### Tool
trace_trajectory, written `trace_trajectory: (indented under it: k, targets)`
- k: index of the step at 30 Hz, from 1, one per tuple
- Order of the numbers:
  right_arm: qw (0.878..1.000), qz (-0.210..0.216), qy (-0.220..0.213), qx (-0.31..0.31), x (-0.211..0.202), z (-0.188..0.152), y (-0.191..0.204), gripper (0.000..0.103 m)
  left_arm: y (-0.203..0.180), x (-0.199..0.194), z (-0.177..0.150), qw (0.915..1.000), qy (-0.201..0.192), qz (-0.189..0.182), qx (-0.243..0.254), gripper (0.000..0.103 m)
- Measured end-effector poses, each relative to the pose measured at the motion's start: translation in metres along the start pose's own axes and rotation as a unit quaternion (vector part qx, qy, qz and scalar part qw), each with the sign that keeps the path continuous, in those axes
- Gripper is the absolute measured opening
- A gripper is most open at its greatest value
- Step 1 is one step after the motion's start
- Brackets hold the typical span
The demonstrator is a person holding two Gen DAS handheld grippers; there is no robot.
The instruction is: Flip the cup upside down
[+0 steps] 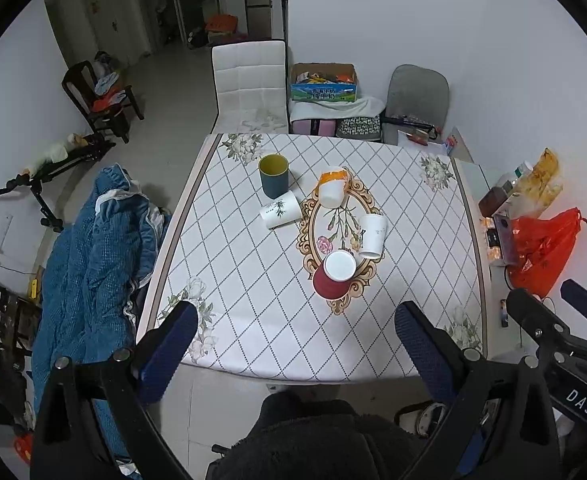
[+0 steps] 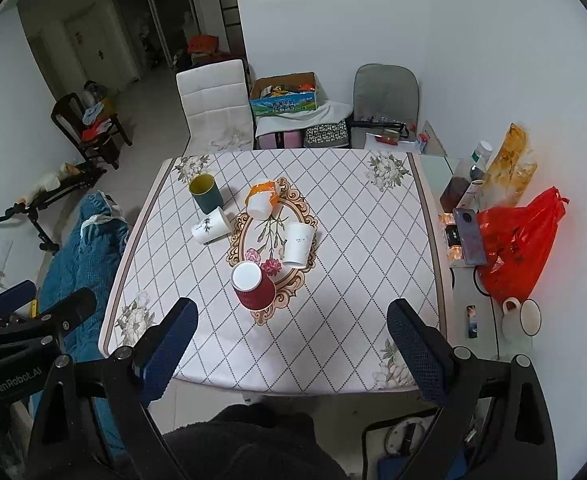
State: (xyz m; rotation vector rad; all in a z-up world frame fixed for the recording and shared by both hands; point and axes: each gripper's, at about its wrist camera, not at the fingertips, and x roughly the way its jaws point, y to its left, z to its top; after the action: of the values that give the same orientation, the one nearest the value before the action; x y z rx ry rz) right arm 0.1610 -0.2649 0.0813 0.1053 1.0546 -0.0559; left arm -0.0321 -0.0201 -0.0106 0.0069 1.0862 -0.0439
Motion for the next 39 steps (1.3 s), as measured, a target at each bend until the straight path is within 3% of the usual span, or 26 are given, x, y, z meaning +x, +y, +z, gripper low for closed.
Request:
trace_trajectory:
  k: [39]
  targets:
    - [1.0, -0.002, 0.01, 0.002, -0.002, -0.006, 0.005, 0.097, 0.007, -0.014, -0.007, 0.9995, -0.004, 0.015, 0.026, 0.101]
